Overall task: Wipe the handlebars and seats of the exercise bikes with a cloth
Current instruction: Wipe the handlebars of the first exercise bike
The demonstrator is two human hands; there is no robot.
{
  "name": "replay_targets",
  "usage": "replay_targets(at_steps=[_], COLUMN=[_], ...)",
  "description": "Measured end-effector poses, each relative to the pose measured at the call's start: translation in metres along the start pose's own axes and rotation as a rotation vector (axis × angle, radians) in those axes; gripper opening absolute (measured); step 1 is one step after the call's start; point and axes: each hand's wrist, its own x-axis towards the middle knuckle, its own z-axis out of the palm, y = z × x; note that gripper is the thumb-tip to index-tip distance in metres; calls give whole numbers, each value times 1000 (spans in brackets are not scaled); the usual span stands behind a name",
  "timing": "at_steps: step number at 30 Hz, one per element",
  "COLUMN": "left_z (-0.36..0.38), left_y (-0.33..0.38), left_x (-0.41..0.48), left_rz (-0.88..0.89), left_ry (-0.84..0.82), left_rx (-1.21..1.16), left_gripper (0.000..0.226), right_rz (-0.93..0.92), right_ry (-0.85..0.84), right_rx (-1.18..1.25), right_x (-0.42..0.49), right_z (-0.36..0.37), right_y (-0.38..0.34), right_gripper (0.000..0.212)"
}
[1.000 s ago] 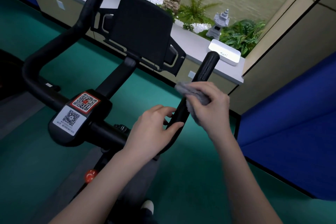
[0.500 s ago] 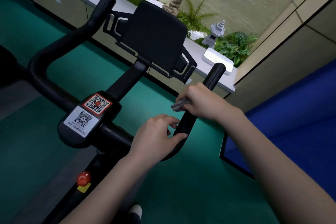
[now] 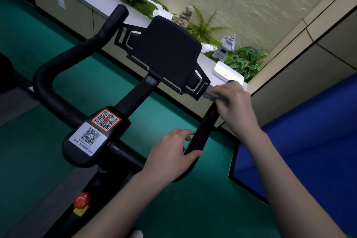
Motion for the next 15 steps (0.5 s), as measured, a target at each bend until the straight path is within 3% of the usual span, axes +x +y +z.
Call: replay_targets(at_steps=[5,10,15], left_z=[8,12,15], left_y=[7,12,10], left_x=[14,28,31], left_rz=[14,-3,-11], left_ry=[-31,-28,0], left_rx=[-3,-16,-26], left_gripper=[62,59,55], right_rz=[-94,-18,60], right_ry=[5,228,428], right_rx=[119,33,186], right_x=[-37,-27,-32], right_z=[10,5,6], right_y=[4,31,31], right_gripper=[25,26,25])
